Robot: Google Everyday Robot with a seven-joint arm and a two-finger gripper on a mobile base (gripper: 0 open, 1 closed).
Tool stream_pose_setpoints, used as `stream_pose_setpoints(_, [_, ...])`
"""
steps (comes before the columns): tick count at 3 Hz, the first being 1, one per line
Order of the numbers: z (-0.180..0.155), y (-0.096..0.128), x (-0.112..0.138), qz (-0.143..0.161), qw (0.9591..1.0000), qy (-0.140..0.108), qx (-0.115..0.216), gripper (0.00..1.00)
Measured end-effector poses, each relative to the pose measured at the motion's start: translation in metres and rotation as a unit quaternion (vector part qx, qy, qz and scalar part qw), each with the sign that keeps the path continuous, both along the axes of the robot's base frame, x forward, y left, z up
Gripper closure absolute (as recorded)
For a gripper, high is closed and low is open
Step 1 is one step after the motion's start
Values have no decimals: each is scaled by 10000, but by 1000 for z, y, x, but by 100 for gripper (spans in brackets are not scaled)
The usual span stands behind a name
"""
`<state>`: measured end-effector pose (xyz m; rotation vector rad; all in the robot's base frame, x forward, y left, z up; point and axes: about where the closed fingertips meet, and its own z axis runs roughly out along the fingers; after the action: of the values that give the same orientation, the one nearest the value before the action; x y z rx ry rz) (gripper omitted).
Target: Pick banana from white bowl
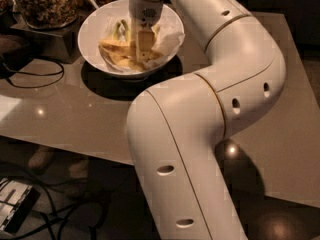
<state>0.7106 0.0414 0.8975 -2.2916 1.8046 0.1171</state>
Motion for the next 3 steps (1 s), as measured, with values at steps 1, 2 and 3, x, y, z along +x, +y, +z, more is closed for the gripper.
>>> stream_pose_setpoints(1, [2,-6,-2,-50,10000,30,46,58])
stream_pose_setpoints(2, [9,-10,-5,-80,10000,-17,-12,81])
stream_pose_setpoints(3, [9,-10,-5,-80,10000,-18,-13,100])
